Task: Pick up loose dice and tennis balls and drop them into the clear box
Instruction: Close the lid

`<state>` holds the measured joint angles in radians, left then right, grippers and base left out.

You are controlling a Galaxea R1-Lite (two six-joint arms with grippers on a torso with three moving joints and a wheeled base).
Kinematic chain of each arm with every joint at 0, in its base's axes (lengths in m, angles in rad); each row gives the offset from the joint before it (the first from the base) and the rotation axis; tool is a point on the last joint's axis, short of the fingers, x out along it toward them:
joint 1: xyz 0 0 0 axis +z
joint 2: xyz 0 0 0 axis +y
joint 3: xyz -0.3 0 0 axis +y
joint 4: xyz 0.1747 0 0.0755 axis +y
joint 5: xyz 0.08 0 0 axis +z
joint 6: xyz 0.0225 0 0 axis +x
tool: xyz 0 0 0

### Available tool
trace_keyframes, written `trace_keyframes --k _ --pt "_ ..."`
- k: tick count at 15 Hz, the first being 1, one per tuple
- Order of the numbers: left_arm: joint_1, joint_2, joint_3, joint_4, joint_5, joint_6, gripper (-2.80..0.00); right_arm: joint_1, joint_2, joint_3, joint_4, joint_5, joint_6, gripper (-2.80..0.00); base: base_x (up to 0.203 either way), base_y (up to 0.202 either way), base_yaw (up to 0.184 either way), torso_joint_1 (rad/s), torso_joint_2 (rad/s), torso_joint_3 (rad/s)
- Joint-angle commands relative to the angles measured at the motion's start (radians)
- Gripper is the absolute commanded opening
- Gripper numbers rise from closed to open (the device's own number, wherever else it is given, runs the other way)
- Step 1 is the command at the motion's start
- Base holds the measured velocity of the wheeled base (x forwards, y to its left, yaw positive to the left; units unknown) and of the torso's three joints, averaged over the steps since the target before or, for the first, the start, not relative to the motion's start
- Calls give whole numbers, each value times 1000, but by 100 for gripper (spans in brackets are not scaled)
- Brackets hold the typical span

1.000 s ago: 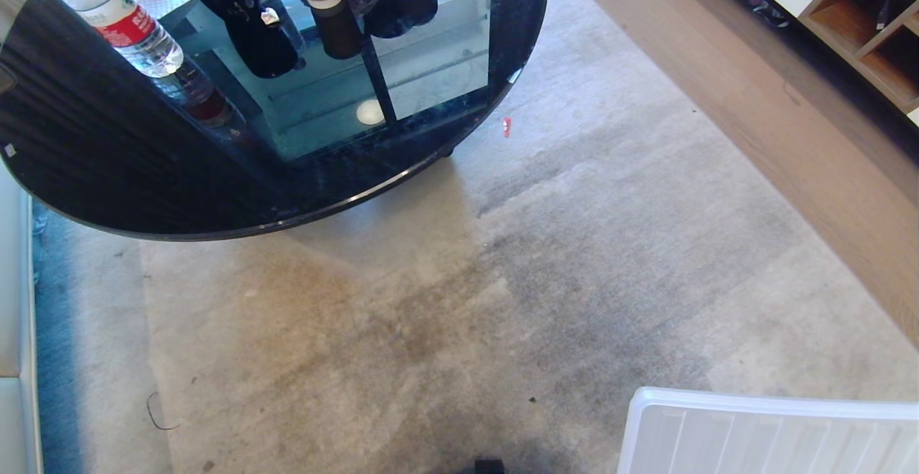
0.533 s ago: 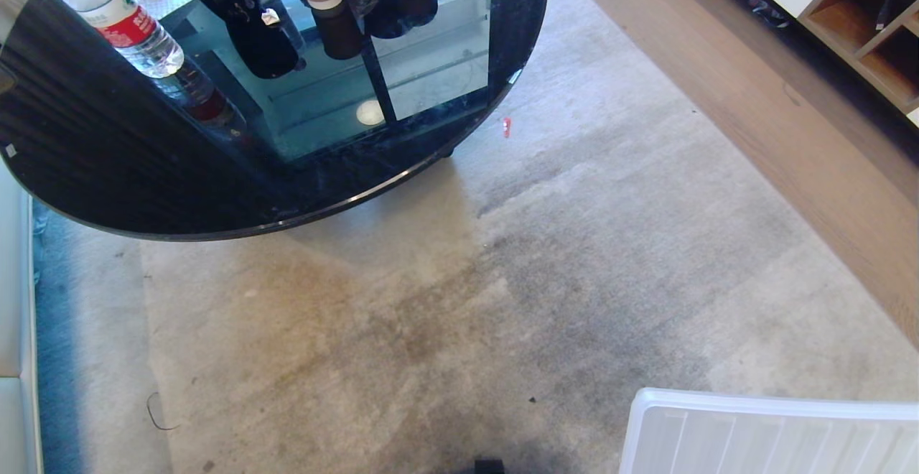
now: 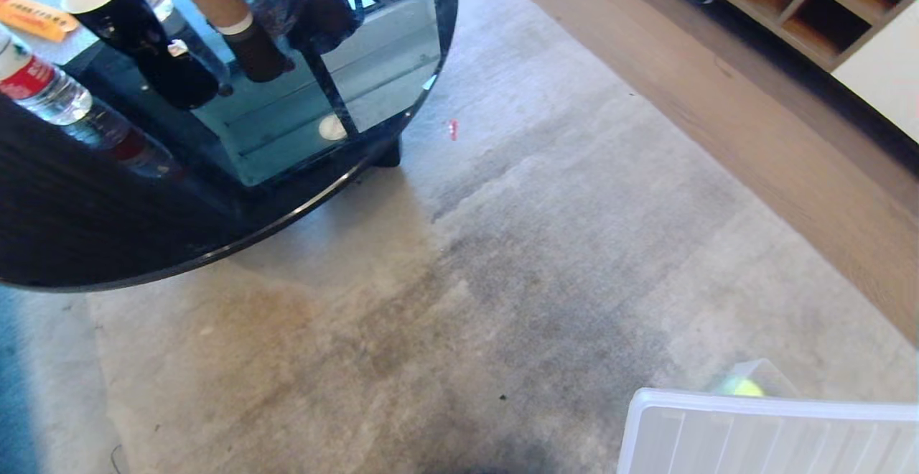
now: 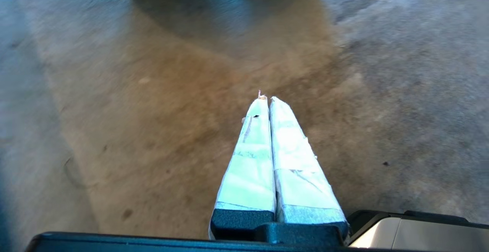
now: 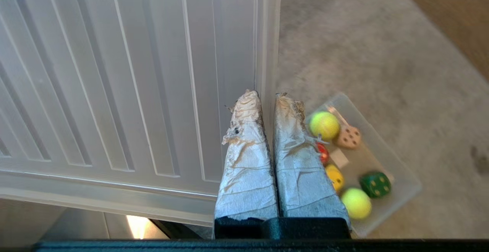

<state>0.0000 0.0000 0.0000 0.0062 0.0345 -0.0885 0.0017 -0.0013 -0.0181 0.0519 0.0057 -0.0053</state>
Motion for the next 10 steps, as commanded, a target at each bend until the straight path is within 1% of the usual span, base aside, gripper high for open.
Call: trace_keyframes --k 1,10 --pt "0 0 0 0 1 -2 -280 -2 0 0 0 0 -1 -280 0 15 -162 1 7 -2" --pt "0 0 0 0 1 -2 -280 0 0 0 0 0 -1 -280 2 12 -163 3 0 2"
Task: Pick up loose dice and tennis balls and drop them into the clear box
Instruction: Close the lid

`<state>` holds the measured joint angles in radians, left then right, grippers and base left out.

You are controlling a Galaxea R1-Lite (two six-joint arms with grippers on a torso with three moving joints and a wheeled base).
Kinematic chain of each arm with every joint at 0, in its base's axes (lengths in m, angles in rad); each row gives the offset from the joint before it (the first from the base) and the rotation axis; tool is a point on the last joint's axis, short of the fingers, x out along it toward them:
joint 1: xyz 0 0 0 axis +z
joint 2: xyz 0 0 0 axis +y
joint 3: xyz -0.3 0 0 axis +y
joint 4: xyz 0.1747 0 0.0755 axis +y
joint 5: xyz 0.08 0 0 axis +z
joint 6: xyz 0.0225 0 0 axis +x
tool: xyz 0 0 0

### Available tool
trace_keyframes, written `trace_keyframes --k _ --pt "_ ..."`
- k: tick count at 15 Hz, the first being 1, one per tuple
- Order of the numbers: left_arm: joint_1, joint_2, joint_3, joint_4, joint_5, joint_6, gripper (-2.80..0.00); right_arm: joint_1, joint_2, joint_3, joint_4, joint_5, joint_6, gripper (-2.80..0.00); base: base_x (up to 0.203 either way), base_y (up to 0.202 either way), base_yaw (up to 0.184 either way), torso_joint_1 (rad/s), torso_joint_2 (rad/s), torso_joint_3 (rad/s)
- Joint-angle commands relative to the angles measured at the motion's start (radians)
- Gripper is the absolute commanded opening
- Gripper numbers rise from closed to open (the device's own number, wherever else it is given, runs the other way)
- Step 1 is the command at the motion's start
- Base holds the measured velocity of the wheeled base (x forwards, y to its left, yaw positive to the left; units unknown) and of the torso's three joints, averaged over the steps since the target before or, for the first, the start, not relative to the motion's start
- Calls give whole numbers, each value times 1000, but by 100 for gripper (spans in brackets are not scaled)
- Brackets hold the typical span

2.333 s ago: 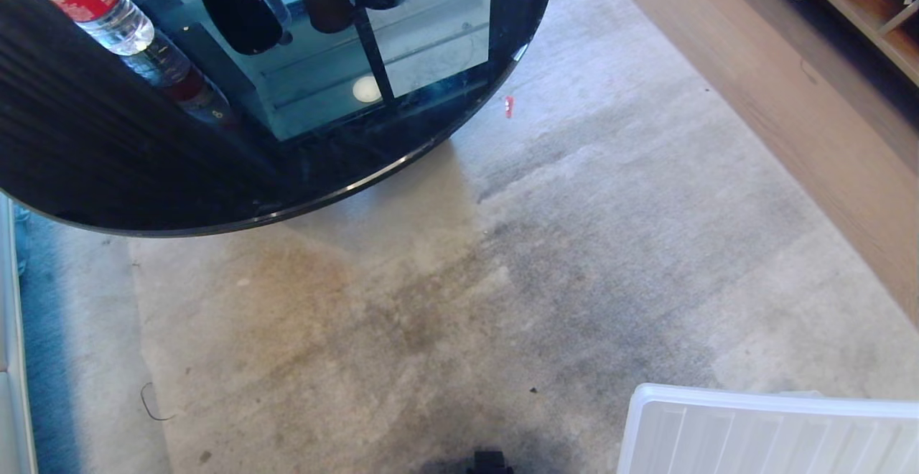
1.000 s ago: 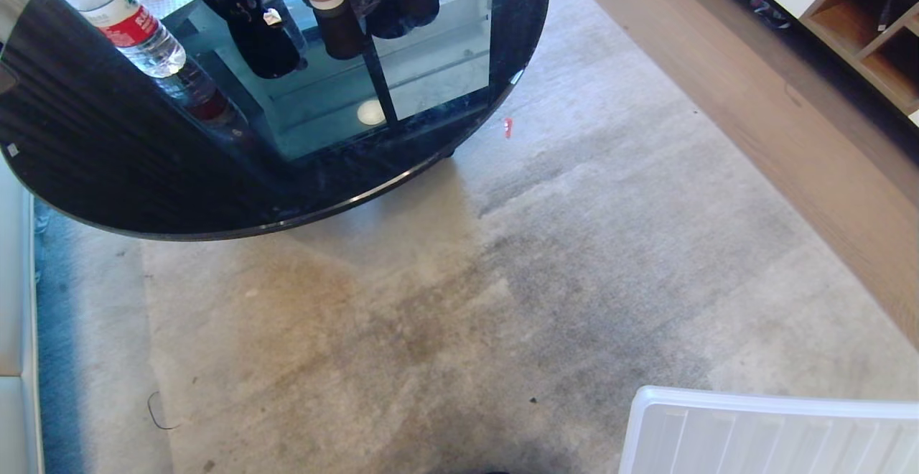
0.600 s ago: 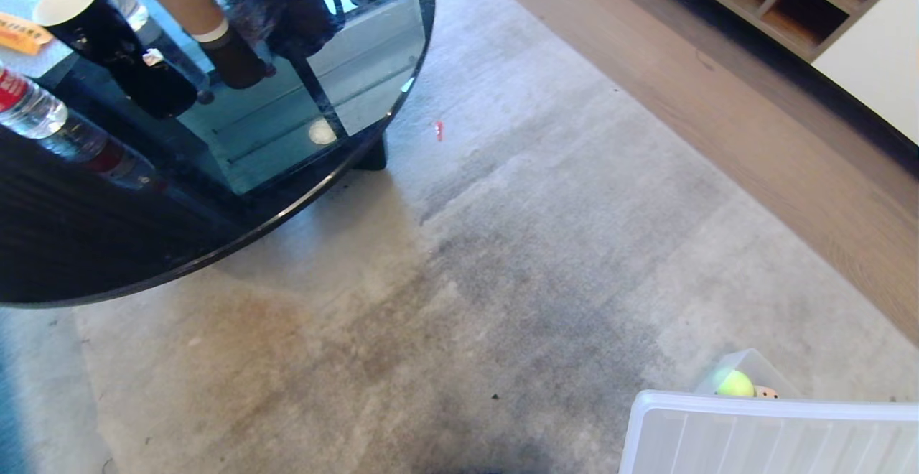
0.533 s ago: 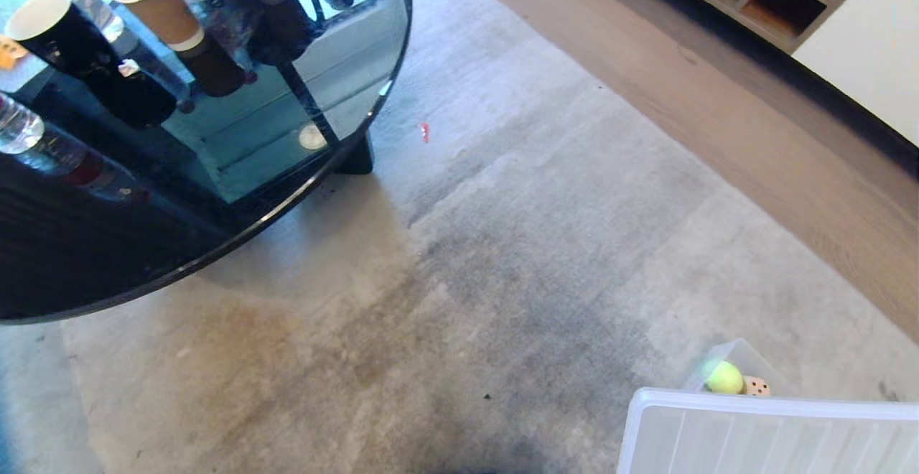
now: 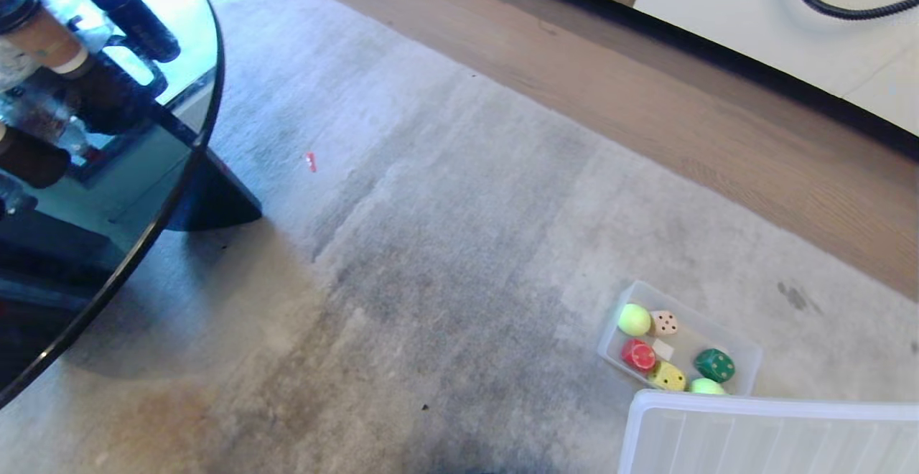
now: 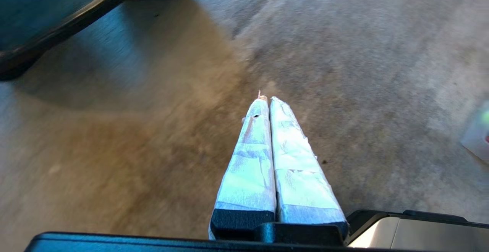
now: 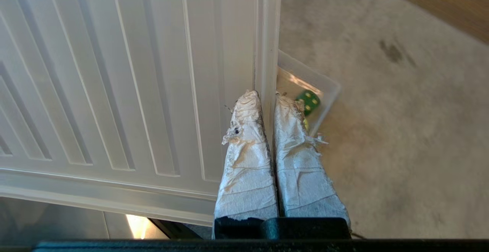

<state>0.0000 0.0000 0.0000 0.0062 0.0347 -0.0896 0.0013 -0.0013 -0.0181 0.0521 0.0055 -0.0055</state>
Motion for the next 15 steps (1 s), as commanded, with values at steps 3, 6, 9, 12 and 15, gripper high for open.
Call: trace_keyframes --k 3,6,9,12,15 --pt "0 0 0 0 2 -2 -280 0 0 1 0 1 -1 -280 1 11 -163 3 3 4" --pt "0 0 0 0 1 -2 -280 -1 0 0 0 1 -1 -280 -1 12 -162 3 2 3" --pt "0 0 0 0 1 -2 -280 0 0 0 0 1 -2 -280 -2 9 -160 0 1 2" --pt "0 0 0 -2 2 -2 -280 0 0 1 0 1 -2 -280 1 5 -105 3 3 8" --pt "0 0 0 -2 2 -2 -280 0 0 1 0 1 -4 -280 0 0 0 0 0 0"
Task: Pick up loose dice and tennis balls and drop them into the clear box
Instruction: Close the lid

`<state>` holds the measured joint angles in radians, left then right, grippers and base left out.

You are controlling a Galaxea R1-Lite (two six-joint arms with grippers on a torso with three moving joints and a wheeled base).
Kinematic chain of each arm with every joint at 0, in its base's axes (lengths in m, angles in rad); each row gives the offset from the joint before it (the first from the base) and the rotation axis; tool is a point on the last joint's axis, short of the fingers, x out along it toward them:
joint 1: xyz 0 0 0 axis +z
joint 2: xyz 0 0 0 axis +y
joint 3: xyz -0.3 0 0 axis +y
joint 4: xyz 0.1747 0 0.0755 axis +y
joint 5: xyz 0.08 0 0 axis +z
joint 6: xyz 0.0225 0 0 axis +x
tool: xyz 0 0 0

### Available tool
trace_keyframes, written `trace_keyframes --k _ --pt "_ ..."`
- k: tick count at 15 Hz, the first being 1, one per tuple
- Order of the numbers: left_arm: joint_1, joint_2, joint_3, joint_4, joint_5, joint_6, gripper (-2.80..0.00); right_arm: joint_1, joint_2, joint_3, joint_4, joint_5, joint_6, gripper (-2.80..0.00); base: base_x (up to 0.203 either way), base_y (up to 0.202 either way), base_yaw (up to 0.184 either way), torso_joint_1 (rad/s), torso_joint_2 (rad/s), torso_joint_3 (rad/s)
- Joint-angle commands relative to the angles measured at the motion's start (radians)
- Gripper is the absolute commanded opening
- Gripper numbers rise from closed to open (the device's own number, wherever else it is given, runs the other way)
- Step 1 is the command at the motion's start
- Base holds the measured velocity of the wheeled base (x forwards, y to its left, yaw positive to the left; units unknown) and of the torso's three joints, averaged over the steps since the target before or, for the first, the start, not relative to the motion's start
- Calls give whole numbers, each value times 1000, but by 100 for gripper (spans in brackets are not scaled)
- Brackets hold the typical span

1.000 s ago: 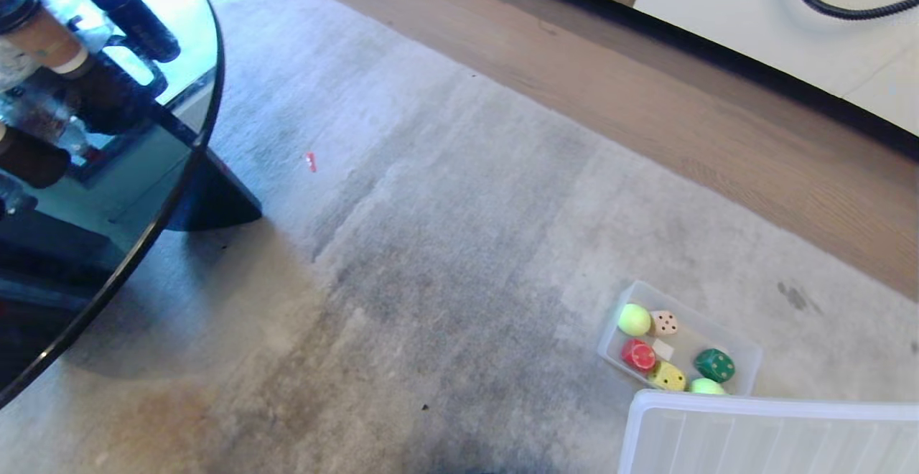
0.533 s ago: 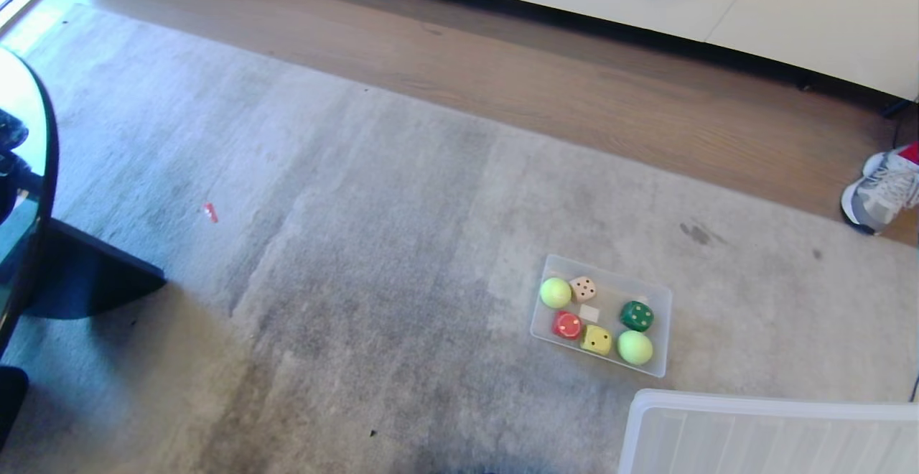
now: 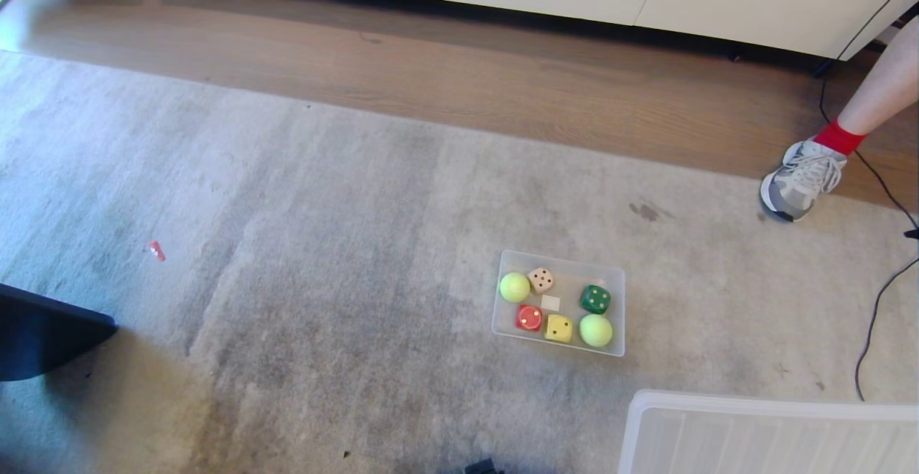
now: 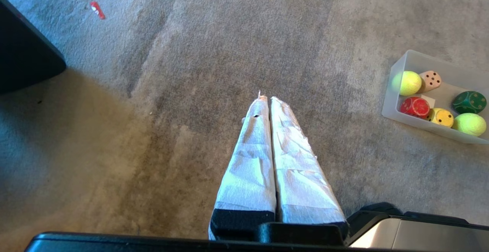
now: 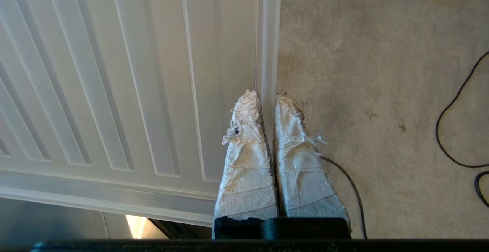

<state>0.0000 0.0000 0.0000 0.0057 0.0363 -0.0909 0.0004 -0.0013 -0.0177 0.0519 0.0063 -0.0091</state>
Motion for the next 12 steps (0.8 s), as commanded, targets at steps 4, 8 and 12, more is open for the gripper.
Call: trace_keyframes --k 4,8,12 --pt "0 0 0 -1 -1 0 -280 1 0 -1 0 0 -1 -280 0 0 0 0 0 0" --pt "0 0 0 -1 1 -7 -280 1 0 -1 2 4 -22 -280 0 0 0 0 0 0" --pt "0 0 0 -1 1 -7 -280 -2 95 -68 6 -35 99 -280 0 0 0 0 0 0"
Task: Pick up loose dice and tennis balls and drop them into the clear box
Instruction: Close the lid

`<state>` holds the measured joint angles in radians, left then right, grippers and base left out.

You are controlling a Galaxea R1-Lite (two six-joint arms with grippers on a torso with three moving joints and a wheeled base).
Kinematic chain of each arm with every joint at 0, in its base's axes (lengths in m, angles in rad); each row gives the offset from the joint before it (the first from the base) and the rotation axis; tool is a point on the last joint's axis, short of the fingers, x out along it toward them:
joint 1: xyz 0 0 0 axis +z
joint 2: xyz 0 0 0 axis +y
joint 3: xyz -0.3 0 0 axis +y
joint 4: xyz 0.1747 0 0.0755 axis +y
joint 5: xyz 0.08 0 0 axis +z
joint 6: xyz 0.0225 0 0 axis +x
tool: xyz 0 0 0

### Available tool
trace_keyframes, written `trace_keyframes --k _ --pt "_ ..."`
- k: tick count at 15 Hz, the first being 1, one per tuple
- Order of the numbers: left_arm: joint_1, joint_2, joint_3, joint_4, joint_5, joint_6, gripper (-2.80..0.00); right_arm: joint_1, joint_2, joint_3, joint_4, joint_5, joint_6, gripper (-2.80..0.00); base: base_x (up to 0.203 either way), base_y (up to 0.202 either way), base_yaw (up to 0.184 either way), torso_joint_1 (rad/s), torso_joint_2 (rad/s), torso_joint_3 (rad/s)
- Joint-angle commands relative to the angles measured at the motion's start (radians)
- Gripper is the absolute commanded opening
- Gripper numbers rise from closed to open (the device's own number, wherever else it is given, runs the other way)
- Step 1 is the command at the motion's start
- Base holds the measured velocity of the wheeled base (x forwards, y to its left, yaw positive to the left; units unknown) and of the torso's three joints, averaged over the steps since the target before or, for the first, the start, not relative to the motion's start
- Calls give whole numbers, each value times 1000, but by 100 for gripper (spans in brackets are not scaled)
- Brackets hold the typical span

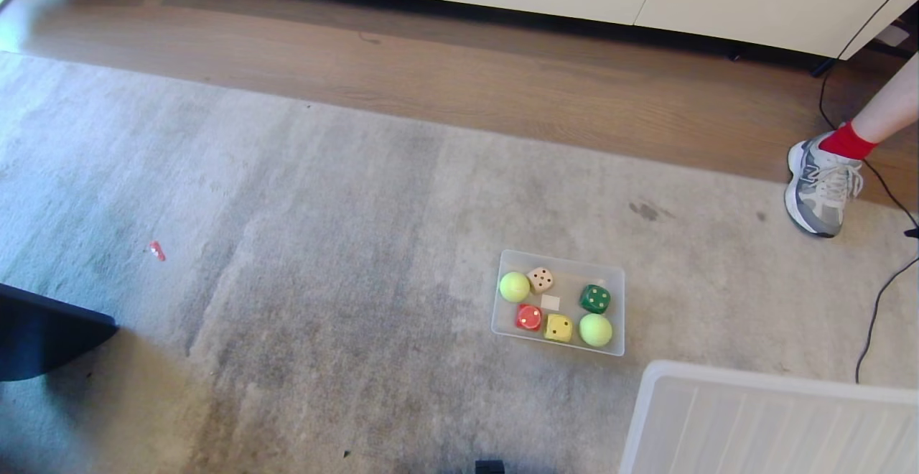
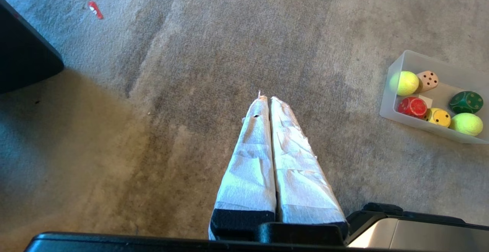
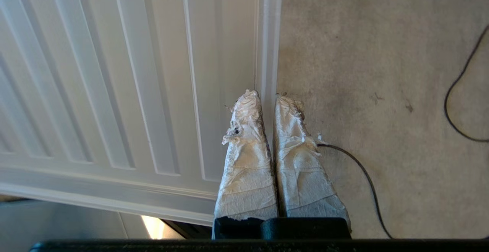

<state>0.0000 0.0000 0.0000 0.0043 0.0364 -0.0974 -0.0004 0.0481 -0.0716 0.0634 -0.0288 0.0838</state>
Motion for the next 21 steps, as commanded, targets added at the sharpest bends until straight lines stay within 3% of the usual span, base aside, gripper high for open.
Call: trace_keyframes --k 1,5,9,14,21 --pt "0 0 0 0 0 -1 -280 -1 116 -49 -9 -14 47 -280 0 0 0 0 0 0" --pt "0 0 0 0 0 -1 -280 -1 447 -192 -86 -42 204 -280 0 0 0 0 0 0" --pt "0 0 0 0 0 -1 -280 -3 753 -224 -330 -50 260 -280 0 0 0 0 0 0" --pt "0 0 0 0 0 -1 -280 1 1119 -239 -594 -49 396 -280 0 0 0 0 0 0" --pt "0 0 0 0 0 -1 -280 58 1600 -316 -982 32 496 -280 0 0 0 0 0 0"
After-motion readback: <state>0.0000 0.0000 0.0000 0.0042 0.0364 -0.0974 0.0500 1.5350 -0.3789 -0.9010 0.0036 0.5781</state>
